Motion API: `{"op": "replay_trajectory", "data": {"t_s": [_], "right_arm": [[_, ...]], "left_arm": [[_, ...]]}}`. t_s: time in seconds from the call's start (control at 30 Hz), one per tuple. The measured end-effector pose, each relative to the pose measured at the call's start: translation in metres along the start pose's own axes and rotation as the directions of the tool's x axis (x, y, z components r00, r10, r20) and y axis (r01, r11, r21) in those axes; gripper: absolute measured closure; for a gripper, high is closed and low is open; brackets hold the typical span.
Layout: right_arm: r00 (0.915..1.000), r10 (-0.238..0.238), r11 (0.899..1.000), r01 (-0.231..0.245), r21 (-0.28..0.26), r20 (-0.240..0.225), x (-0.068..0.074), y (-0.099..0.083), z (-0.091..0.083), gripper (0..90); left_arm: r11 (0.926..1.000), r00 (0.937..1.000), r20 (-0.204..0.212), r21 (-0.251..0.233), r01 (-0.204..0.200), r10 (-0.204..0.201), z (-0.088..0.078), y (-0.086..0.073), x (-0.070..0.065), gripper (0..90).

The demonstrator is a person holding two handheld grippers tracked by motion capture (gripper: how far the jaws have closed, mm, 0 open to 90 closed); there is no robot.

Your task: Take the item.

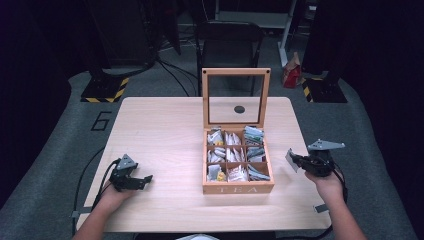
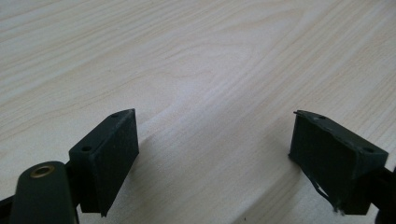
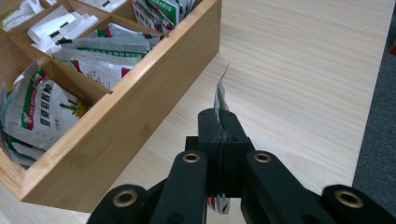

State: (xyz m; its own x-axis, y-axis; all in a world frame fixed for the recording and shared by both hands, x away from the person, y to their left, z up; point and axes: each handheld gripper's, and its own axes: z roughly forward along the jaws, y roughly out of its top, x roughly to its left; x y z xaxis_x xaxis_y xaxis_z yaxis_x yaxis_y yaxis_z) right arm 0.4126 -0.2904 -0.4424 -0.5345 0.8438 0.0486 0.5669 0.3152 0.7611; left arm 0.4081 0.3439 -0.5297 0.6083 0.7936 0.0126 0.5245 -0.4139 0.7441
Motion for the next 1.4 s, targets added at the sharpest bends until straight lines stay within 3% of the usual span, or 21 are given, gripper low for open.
{"op": "replay_trajectory", "data": {"t_s": [0.2,0.5,0.7,0.9,1.4], "right_arm": [[1.0000,0.003,1.000,-0.003,0.012,0.005,0.000,-0.008,0.005,89.4],[0.9985,-0.033,0.999,0.031,0.043,0.044,0.003,-0.018,0.014,89.3],[0.9988,-0.013,0.999,0.011,0.041,0.047,0.006,-0.023,0.018,89.2],[0.9991,-0.030,0.998,0.028,0.052,0.029,0.008,-0.026,0.019,89.0],[0.9998,-0.019,0.998,0.020,0.061,-0.009,0.017,-0.033,0.026,86.5]], "left_arm": [[1.0000,1.0000,0.000,0.000,0.000,0.000,0.000,0.000,0.000,14.9],[1.0000,1.0000,0.000,0.001,0.000,0.000,0.000,0.000,0.000,14.9],[1.0000,1.0000,0.000,0.001,0.001,-0.001,0.000,0.000,0.000,14.9],[1.0000,1.0000,0.000,0.001,0.000,0.000,0.000,0.000,0.000,14.9],[1.0000,1.0000,0.000,0.000,-0.001,0.001,0.000,0.000,0.000,14.9]]}}
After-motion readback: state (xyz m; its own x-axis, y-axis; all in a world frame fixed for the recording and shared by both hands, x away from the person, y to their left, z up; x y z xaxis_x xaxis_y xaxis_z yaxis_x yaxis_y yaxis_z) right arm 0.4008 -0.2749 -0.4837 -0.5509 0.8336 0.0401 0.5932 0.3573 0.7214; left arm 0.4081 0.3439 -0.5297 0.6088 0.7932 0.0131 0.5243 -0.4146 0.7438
